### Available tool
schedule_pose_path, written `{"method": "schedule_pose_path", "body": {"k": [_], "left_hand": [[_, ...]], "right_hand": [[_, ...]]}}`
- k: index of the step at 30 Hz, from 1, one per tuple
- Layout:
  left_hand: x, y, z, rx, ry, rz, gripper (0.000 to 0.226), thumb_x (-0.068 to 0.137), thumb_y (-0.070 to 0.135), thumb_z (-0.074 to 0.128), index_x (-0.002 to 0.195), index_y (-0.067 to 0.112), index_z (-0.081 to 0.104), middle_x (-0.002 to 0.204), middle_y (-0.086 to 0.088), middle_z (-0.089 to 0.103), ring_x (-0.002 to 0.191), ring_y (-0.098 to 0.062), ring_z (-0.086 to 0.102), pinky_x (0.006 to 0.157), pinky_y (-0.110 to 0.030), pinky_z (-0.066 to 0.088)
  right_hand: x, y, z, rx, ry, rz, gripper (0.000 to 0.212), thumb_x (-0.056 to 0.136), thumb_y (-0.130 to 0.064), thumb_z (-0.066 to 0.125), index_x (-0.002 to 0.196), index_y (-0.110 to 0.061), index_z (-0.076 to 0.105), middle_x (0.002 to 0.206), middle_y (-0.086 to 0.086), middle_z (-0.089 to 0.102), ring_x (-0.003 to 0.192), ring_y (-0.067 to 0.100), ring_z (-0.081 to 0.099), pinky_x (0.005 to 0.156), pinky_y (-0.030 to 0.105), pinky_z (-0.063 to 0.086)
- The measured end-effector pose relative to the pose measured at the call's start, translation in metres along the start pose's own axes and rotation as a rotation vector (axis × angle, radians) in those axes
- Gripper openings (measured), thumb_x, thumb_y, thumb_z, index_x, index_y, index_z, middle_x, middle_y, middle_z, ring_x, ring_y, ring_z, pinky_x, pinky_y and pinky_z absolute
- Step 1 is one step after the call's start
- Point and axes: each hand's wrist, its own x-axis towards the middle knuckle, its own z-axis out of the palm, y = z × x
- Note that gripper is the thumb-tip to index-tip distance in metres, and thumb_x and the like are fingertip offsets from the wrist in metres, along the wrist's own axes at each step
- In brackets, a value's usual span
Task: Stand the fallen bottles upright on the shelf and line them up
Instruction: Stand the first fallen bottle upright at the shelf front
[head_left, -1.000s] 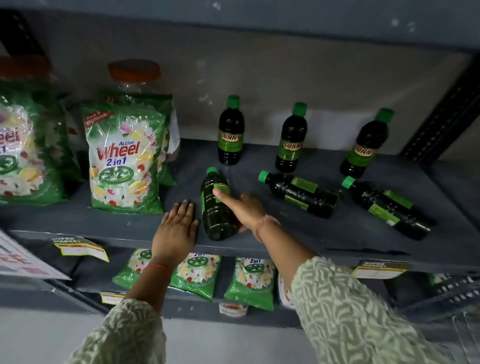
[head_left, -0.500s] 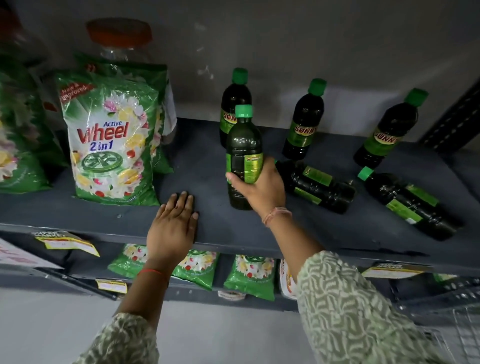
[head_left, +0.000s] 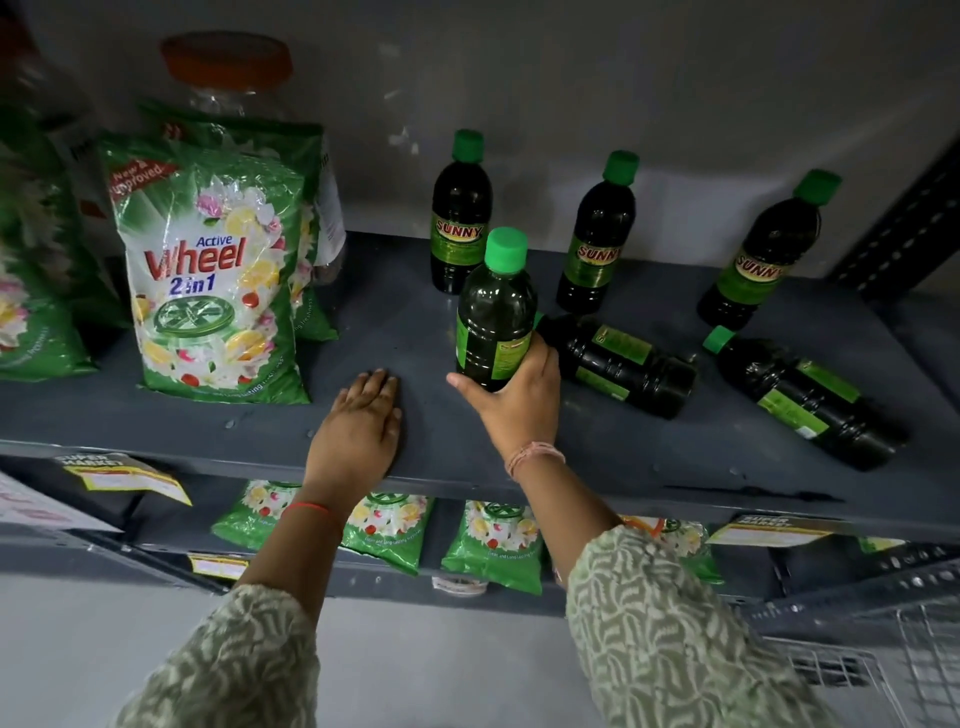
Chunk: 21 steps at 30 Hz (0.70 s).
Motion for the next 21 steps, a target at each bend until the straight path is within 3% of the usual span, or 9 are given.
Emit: {"method": "schedule_pose_path", "body": {"k": [4,6,8,10,12,14,18,21], "left_hand": [[0.000,0.002,0.005,0.076,0.003,0.008,0.066,0.083,0.041,0.013,0.142,0.013,0.022,0.155,-0.005,0.020,0.145,-0.021,0.011,0.118,-0.036,0.008],[0.001,0.001,0.005,0.087,0.000,0.004,0.066,0.083,0.041,0.013,0.142,0.014,0.021,0.155,-0.004,0.019,0.145,-0.021,0.011,0.118,-0.036,0.008],[0.001,0.000,0.006,0.099,0.010,0.010,0.066,0.083,0.042,0.013,0.142,0.014,0.022,0.155,-0.004,0.020,0.144,-0.020,0.013,0.118,-0.036,0.009],[0.000,0.000,0.006,0.103,0.024,0.017,0.069,0.082,0.046,0.008,0.142,0.014,0.023,0.155,-0.004,0.022,0.144,-0.020,0.014,0.118,-0.036,0.010],[-0.001,0.000,0.006,0.101,0.029,0.019,0.072,0.081,0.048,0.006,0.142,0.015,0.024,0.154,-0.003,0.023,0.144,-0.020,0.015,0.118,-0.036,0.011],[-0.001,0.001,0.006,0.101,0.020,0.011,0.067,0.083,0.044,0.011,0.142,0.015,0.024,0.154,-0.003,0.023,0.144,-0.020,0.015,0.118,-0.035,0.010],[0.000,0.002,0.005,0.091,0.011,-0.002,0.059,0.089,0.039,0.017,0.142,0.015,0.024,0.155,-0.003,0.022,0.144,-0.019,0.014,0.118,-0.035,0.010],[0.000,0.001,0.005,0.094,0.010,-0.003,0.052,0.094,0.036,0.022,0.142,0.015,0.023,0.155,-0.003,0.021,0.144,-0.019,0.014,0.118,-0.035,0.010]], "right_hand": [[0.003,0.008,-0.003,0.172,-0.064,0.073,0.077,0.057,-0.028,0.079,0.123,-0.015,0.043,0.109,0.004,0.060,0.102,0.025,0.058,0.089,0.041,0.050],[0.004,0.012,-0.007,0.281,-0.146,0.127,0.076,0.060,-0.018,0.076,0.127,-0.020,0.039,0.098,-0.007,0.061,0.095,0.020,0.060,0.087,0.039,0.052],[0.003,0.014,-0.008,0.329,-0.186,0.112,0.094,0.057,-0.026,0.079,0.136,-0.022,0.027,0.118,-0.003,0.056,0.113,0.019,0.053,0.100,0.041,0.045],[0.002,0.011,-0.005,0.302,-0.149,0.085,0.111,0.052,-0.041,0.084,0.140,-0.021,0.020,0.138,0.005,0.039,0.129,0.020,0.035,0.110,0.036,0.031],[0.000,0.006,-0.002,0.211,-0.066,0.060,0.109,0.051,-0.041,0.085,0.138,-0.013,0.025,0.134,0.011,0.037,0.127,0.024,0.031,0.107,0.034,0.029],[0.000,0.004,-0.002,0.184,-0.024,0.031,0.095,0.054,-0.033,0.084,0.130,-0.009,0.034,0.125,0.013,0.045,0.119,0.028,0.042,0.103,0.039,0.038],[0.000,0.011,-0.015,0.341,-0.186,0.081,0.069,0.067,-0.008,0.073,0.124,-0.014,0.035,0.109,0.001,0.056,0.098,0.016,0.056,0.093,0.043,0.048],[0.000,0.013,-0.017,0.346,-0.235,0.079,0.091,0.061,-0.027,0.081,0.133,-0.015,0.027,0.128,0.004,0.047,0.118,0.016,0.047,0.104,0.038,0.041]]}}
